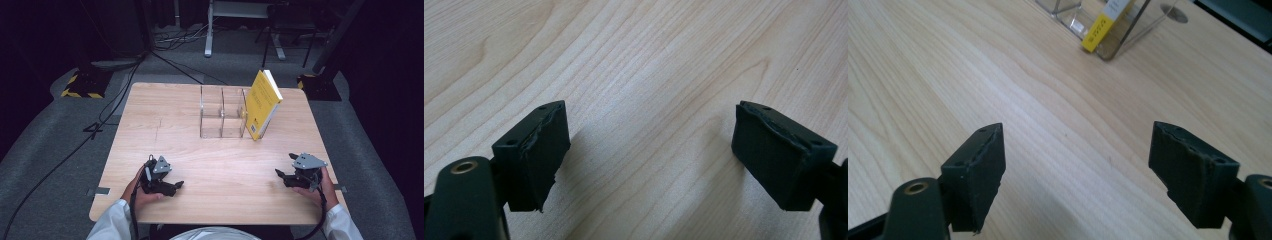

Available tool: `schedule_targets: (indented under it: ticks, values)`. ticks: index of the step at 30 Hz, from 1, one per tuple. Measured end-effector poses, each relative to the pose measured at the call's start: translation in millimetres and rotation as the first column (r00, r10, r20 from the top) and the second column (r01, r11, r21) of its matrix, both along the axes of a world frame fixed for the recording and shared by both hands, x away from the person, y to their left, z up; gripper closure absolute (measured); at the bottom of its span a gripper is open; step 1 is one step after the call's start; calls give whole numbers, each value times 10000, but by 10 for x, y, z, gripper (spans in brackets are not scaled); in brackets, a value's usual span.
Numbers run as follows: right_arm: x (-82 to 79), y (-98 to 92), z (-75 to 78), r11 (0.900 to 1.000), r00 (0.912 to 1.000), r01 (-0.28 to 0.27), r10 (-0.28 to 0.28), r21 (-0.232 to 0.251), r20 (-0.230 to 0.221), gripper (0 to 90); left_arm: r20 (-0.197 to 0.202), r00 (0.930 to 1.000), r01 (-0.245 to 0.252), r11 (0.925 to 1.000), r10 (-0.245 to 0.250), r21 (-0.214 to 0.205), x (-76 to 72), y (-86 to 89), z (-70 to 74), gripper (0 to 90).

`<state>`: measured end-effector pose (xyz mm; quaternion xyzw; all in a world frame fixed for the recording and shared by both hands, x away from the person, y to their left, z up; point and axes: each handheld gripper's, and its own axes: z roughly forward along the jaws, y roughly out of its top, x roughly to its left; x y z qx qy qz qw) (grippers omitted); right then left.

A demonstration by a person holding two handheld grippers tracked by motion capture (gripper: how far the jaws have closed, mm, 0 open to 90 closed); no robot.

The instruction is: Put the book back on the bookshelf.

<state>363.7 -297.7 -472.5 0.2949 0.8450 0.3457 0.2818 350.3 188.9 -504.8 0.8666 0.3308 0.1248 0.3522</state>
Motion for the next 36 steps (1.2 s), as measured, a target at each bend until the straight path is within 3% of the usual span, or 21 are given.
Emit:
schedule_targets:
  ticks: [8, 14, 20, 23, 26, 28, 30, 36]
  values:
    - [-47, -199, -171, 9990, 9975, 434, -431, 44, -562, 231, -7, 10000, 5, 10000, -5, -5, 0, 0, 0, 160]
    - [-98, -397, -245, 9940, 9917, 992, -949, 469, -867, 227, -5, 10000, 0, 10000, 0, -4, 1, 0, 0, 160]
    - [-136, -628, -274, 9781, 9800, 1701, -1552, 1199, -1249, 221, -14, 10000, 8, 10000, -8, -8, 1, 0, 0, 160]
    - [-146, -705, -303, 9743, 9737, 1931, -1758, 1159, -1448, 217, -24, 10000, -9, 10000, 9, -4, 3, -2, 0, 160]
    - [-140, -764, -310, 9674, 9645, 2228, -2007, 1206, -1716, 193, -24, 10000, -10, 10000, 10, -4, 3, -2, 0, 159]
    - [-111, -807, -316, 9592, 9526, 2423, -2068, 1456, -2230, 190, -22, 10000, -9, 10000, 9, 0, 3, -2, 0, 159]
    - [-101, -826, -316, 9550, 9486, 2512, -2105, 1580, -2362, 190, -22, 10000, -9, 10000, 9, -2, 3, -2, 0, 159]
    - [-110, -834, -318, 9571, 9505, 2472, -2091, 1514, -2298, 188, -21, 10000, -7, 10000, 7, -4, 2, -2, 0, 159]
